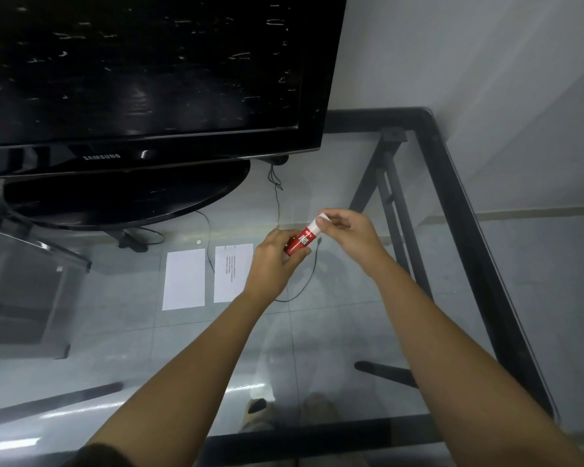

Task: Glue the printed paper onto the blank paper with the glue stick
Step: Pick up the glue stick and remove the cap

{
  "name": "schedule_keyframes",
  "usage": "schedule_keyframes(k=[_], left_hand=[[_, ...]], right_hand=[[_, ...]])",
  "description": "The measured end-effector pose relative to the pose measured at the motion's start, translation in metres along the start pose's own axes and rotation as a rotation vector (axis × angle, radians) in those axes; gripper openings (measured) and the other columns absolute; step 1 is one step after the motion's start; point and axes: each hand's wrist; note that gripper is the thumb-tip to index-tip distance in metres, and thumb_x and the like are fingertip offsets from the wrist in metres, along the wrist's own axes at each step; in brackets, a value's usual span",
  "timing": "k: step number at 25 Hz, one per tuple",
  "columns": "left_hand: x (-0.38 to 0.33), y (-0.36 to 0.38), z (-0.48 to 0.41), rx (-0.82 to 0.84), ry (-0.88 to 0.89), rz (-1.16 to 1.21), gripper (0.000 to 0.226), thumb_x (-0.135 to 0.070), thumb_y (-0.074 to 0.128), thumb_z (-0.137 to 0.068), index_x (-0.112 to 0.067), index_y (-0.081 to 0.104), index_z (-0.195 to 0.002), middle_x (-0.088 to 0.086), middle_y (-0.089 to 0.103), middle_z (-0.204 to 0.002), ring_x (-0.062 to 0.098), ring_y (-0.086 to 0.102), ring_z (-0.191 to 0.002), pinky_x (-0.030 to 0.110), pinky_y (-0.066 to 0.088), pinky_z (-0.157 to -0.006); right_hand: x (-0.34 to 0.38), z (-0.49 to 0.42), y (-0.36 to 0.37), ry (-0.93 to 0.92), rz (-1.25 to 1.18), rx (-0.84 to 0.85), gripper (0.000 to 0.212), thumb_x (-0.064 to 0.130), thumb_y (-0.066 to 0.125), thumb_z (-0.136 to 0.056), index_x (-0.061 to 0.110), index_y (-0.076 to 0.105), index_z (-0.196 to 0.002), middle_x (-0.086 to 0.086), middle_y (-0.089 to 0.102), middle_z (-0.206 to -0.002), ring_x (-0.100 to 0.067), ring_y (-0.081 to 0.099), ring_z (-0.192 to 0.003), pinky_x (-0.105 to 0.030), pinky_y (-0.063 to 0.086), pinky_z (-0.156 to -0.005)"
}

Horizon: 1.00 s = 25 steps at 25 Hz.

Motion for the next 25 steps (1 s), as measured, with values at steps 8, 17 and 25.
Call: schedule_keyframes(k=[8,17,25], left_hand=[[0.027,-0.013,0.023,-0.005,-0.145,0.009,0.039,-0.029,0.067,-0.083,-0.01,0.059,-0.117,0.007,0.063,-0.105,0.011,0.05,-0.086,0.012,0.036,-0.069],[0.001,-0.033,0.027,-0.098,-0.195,0.162,0.033,-0.032,0.07,-0.08,-0.02,0.056,-0.108,-0.007,0.058,-0.094,0.005,0.055,-0.077,0.009,0.04,-0.062],[-0.073,-0.087,0.045,-0.199,-0.034,0.309,0.026,-0.032,0.075,-0.075,-0.03,0.049,-0.075,-0.013,0.062,-0.077,-0.003,0.056,-0.07,0.004,0.04,-0.056]], right_hand=[[-0.027,-0.025,0.014,-0.106,0.434,-0.175,0.058,0.008,0.069,-0.08,0.011,0.043,-0.132,-0.01,0.062,-0.106,-0.02,0.058,-0.097,-0.032,0.048,-0.089],[-0.013,0.001,0.004,-0.108,0.441,-0.135,0.06,0.02,0.069,-0.082,0.008,0.042,-0.134,-0.012,0.055,-0.127,-0.021,0.054,-0.113,-0.03,0.043,-0.095],[0.087,0.105,0.014,-0.119,-0.106,-0.011,0.026,0.048,0.06,-0.082,0.033,0.064,-0.103,0.017,0.066,-0.101,0.006,0.061,-0.093,-0.006,0.044,-0.071]])
Point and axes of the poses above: each hand's wrist, its own z-axis away from the middle knuckle, its own y-axis out of the palm, x = y × z
